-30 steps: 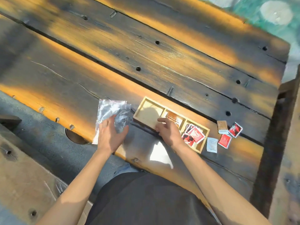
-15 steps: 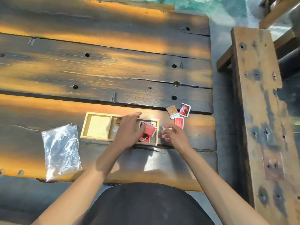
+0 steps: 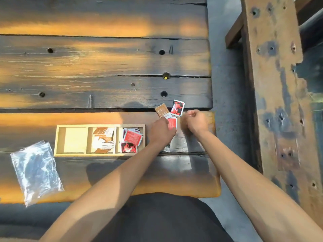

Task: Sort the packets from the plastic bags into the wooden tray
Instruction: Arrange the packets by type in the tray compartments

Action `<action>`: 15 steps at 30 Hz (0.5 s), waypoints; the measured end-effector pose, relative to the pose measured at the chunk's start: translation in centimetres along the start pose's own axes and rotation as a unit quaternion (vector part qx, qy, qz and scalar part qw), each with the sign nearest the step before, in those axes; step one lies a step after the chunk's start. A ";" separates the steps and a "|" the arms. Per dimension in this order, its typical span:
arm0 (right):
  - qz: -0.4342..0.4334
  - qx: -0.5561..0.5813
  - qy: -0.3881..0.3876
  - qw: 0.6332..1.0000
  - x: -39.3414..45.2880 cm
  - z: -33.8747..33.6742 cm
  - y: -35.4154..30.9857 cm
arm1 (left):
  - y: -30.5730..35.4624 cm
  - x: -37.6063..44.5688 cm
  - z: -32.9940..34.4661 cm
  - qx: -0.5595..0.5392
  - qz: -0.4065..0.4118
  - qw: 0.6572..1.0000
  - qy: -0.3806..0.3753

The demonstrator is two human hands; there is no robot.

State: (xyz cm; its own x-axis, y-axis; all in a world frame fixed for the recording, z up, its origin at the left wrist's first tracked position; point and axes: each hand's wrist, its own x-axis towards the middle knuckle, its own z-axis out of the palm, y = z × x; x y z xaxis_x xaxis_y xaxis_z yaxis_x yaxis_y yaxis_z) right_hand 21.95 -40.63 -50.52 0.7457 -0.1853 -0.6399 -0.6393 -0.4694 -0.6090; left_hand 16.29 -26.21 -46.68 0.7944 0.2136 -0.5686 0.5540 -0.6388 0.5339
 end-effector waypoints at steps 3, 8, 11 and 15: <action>0.010 0.001 0.009 1.000 -0.2 -0.3 -2.7 | 0.0 0.7 1.5 0.022 -0.034 0.999 0.027; 0.042 -0.013 0.021 0.999 1.3 0.8 -3.1 | 0.3 1.4 2.8 0.044 -0.064 0.996 0.051; 0.064 0.018 0.040 0.997 1.6 1.1 -3.1 | 0.6 1.9 2.9 0.034 -0.083 0.994 0.056; 0.083 0.051 0.050 0.994 1.8 1.3 -2.7 | 0.7 2.5 2.5 0.018 -0.090 0.995 0.032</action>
State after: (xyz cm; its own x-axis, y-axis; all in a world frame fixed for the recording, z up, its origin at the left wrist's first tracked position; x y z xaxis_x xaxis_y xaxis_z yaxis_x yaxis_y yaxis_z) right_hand 24.80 -38.64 -50.67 0.6397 -0.3409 -0.6889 -0.7673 -0.3359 -0.5463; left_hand 17.99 -27.99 -49.31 0.6977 0.3732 -0.6115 0.6806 -0.6118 0.4032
